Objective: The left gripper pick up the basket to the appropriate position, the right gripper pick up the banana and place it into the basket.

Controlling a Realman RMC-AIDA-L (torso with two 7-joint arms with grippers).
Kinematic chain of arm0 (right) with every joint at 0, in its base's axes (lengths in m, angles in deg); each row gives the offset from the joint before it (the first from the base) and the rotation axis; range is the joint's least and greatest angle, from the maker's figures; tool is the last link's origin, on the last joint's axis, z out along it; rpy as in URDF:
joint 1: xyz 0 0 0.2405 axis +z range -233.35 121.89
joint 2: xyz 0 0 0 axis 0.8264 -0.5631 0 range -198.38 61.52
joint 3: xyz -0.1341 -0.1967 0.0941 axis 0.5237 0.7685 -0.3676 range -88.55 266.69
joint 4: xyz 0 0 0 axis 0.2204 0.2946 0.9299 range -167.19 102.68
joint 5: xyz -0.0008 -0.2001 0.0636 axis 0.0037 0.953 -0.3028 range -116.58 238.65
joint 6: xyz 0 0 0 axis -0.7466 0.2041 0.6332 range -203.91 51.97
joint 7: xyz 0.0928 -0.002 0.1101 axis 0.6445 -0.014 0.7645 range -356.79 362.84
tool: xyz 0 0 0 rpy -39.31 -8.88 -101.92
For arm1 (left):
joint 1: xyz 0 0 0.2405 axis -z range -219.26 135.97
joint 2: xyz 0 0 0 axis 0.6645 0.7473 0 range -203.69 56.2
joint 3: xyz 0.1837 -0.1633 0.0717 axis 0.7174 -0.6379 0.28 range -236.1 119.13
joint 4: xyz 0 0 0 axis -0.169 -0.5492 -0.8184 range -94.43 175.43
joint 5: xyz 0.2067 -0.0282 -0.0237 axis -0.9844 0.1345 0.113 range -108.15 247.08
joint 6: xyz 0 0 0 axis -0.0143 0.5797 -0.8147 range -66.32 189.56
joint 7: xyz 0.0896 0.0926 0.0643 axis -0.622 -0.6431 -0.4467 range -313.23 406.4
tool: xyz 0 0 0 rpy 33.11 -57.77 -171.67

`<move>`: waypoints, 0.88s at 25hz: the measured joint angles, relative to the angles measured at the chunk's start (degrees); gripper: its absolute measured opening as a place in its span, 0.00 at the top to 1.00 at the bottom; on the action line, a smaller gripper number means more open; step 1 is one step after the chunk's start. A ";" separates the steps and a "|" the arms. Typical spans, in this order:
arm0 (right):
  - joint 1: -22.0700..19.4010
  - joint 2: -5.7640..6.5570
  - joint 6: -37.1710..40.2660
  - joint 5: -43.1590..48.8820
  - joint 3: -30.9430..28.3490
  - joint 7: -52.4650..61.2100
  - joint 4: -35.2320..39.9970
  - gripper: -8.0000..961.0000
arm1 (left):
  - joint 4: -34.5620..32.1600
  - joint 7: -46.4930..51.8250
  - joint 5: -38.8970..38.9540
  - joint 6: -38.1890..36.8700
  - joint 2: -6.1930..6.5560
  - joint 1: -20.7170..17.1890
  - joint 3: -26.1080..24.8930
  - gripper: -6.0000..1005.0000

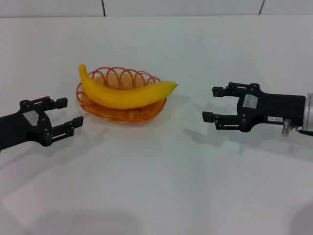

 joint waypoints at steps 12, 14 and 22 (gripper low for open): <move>0.18 -0.25 0.11 0.23 -0.05 -0.38 -0.40 0.17 | 0.17 -0.44 0.60 0.00 0.00 0.00 0.04 0.33; 0.17 -0.32 0.13 0.23 -0.12 -0.45 -0.42 0.17 | 0.17 -0.44 0.60 0.00 0.00 0.00 0.06 0.33; 0.03 -0.44 0.15 0.05 -0.21 -1.25 -0.46 0.17 | 0.17 -0.52 0.60 0.00 0.00 0.00 0.06 0.34</move>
